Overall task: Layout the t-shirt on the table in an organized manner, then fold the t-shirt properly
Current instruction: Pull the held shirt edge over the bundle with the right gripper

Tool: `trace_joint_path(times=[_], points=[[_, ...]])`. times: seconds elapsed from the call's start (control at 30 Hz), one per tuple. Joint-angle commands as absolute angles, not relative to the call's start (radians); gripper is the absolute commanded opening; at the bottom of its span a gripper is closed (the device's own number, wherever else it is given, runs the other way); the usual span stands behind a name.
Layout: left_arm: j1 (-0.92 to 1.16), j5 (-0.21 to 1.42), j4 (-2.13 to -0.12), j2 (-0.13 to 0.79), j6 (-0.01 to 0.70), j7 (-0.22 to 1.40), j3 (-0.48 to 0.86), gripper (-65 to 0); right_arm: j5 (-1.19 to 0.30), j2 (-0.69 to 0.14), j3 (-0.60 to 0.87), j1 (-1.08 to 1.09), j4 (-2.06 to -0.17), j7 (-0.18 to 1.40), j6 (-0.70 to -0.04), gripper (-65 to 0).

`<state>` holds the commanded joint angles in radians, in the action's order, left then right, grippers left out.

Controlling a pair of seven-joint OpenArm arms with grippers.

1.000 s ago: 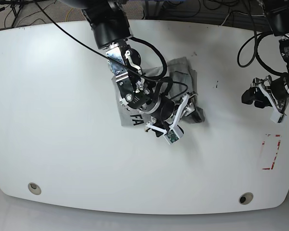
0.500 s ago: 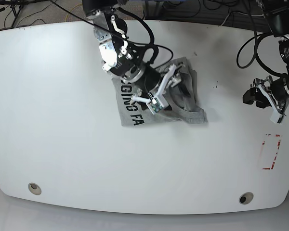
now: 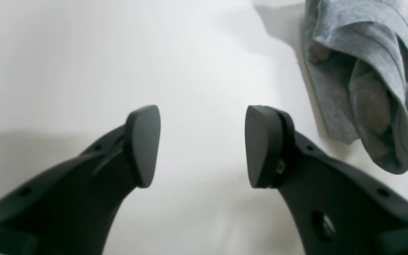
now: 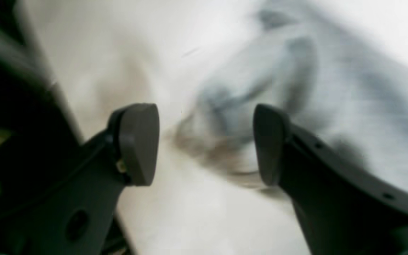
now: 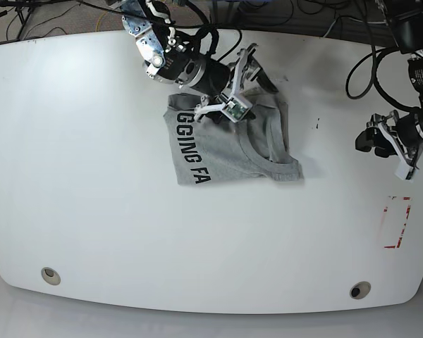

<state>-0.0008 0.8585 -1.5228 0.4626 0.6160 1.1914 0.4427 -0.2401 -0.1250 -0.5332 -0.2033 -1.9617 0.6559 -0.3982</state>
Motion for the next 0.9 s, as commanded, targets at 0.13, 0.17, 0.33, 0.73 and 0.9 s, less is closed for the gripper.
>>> trace_joint_path(times=[0.13, 0.17, 0.33, 0.73, 0.9], points=[[0.001, 0.858, -1.523, 0.463, 0.616, 1.191, 0.443, -29.2, -0.239, -0.125, -0.544, -0.199, -1.911, 0.651, -0.397, -25.7], [0.001, 0.858, -1.523, 0.463, 0.616, 1.191, 0.443, -29.2, -0.239, -0.125, -0.542, -0.197, -1.903, 0.651, -0.397, -25.7], [0.002, 0.858, -1.524, 0.463, 0.616, 1.193, 0.443, -29.2, -0.239, -0.128, -0.545, -0.154, -1.850, 0.630, -0.397, -25.7], [0.022, 0.863, -1.526, 0.463, 0.616, 1.193, 0.444, -29.2, -0.239, -0.124, -0.547, -0.107, -1.764, 0.602, -0.397, -26.8], [0.022, 0.863, -1.526, 0.463, 0.616, 1.193, 0.444, -29.2, -0.239, -0.124, -0.547, -0.107, -1.761, 0.602, -0.395, -48.2]])
